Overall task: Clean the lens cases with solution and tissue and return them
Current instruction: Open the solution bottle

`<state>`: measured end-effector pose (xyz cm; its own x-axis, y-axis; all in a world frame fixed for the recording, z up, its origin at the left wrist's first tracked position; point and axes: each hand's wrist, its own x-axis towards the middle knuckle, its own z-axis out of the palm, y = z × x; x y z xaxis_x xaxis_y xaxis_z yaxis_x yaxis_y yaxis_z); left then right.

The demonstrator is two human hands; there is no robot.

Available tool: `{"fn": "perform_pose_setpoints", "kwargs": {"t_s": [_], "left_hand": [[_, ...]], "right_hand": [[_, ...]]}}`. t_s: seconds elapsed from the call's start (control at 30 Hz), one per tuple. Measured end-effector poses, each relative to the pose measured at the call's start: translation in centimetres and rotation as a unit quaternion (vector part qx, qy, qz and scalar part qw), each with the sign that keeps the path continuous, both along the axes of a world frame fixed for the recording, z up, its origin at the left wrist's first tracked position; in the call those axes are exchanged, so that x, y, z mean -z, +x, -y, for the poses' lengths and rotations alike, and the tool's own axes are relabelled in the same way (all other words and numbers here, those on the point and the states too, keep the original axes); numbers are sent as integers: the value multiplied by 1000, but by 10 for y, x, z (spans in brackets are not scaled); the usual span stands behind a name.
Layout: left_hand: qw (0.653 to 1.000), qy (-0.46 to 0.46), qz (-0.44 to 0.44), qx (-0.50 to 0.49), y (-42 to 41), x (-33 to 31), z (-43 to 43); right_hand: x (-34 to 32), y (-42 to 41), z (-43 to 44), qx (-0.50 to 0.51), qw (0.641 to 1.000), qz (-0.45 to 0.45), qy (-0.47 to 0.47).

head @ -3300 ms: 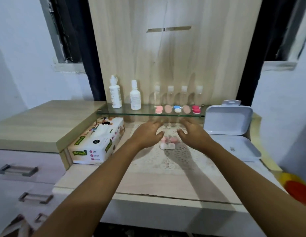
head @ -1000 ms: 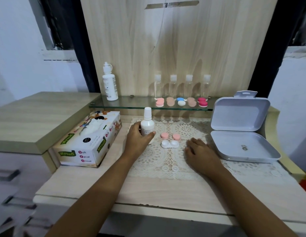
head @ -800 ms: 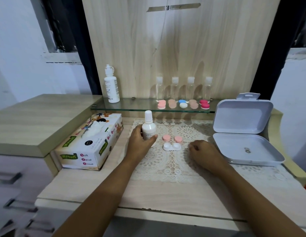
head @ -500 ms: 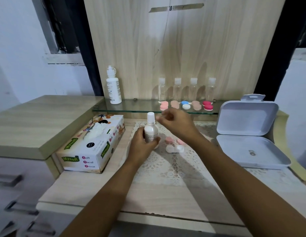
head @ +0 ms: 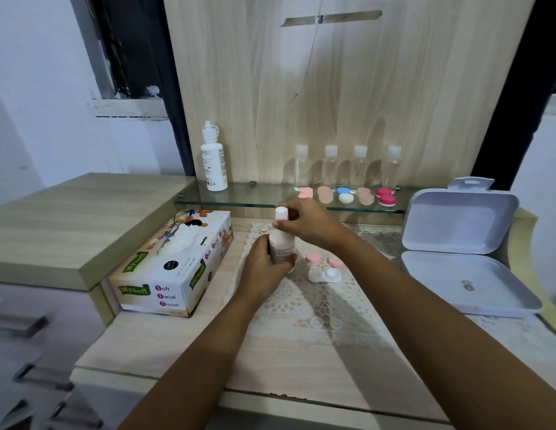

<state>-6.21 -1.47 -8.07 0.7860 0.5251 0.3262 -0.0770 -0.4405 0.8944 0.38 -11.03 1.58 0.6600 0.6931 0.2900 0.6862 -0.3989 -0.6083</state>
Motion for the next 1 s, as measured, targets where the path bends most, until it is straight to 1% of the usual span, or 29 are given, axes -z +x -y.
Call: {"fn": "perform_pose_setpoints", "kwargs": {"t_s": [0.07, 0.1, 0.13, 0.23, 0.3, 0.37, 0.47, 0.5, 0.57, 0.63, 0.7, 0.77, 0.87, 0.9, 0.93, 1.0], "left_hand": [[1000, 0, 1, 1, -1, -1, 1], [1000, -1, 0, 1, -1, -1, 1], [1000, -2, -1, 1, -1, -2, 2], [1000, -8, -3, 5, 0, -3, 2], [1000, -7, -4, 2, -1, -2, 2], [1000, -5, -4, 0, -1, -2, 1], [1000, -1, -6, -1, -2, -2, 2], [1000, -1, -6, -2, -2, -3, 2], [1000, -6, -6, 0, -2, -3, 2], [1000, -11, -6, 6, -2, -2, 2], [1000, -9, -9, 6, -2, -1, 2], [1000, -6, -11, 3, -2, -2, 2], [1000, -8, -11, 2, -2, -2, 1], [1000, -10, -9, 4, -2, -2, 1], [1000, -13, -6, 6, -2, -2, 1], [1000, -13, -3, 9, -1, -2, 1]], "right_hand": [[-4, 0, 2, -24, 998, -52, 10], [-6, 0, 2, -30, 997, -67, 17], [-7, -1, 2, -31, 998, -59, 21], [-8, -5, -2, 14, 999, 47, 0], [-4, -5, -5, 39, 997, 71, 3], [-1, -4, -4, 32, 998, 39, 23], [-4, -7, 1, -16, 997, -58, 50], [-5, -9, 2, -27, 996, -67, 55], [-3, -9, -2, -21, 998, -28, 55], [0, -9, -6, 14, 998, 25, 57], [1, -10, -7, 37, 996, 42, 73], [-1, -10, -5, 27, 996, 18, 81], [-2, -13, -3, -16, 993, -65, 98], [-1, -14, -3, -23, 992, -78, 101], [1, -14, -5, -21, 992, -73, 99], [6, -15, -8, 10, 995, -21, 92]]}}
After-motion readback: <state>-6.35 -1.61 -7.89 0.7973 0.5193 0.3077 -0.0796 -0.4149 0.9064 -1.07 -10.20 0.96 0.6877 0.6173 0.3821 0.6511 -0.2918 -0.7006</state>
